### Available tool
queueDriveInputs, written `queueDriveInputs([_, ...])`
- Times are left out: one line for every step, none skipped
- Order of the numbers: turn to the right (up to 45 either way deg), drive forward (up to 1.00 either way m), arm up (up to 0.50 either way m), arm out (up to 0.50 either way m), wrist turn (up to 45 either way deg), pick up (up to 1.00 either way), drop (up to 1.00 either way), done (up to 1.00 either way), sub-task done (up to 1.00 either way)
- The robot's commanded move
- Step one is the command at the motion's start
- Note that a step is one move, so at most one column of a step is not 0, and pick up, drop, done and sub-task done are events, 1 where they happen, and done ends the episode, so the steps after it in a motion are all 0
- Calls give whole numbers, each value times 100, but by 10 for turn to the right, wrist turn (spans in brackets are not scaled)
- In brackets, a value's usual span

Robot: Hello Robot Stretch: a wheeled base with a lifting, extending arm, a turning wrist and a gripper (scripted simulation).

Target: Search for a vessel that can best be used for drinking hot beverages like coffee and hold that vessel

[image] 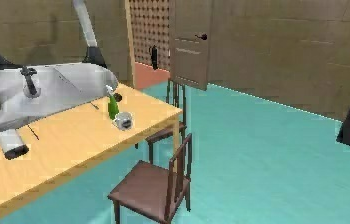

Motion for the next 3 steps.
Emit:
queueDriveInputs([-450, 0, 0, 0, 0, 0, 0, 0, 0])
queueDriveInputs([-450, 0, 0, 0, 0, 0, 0, 0, 0])
queueDriveInputs([-120, 0, 0, 0, 0, 0, 0, 0, 0])
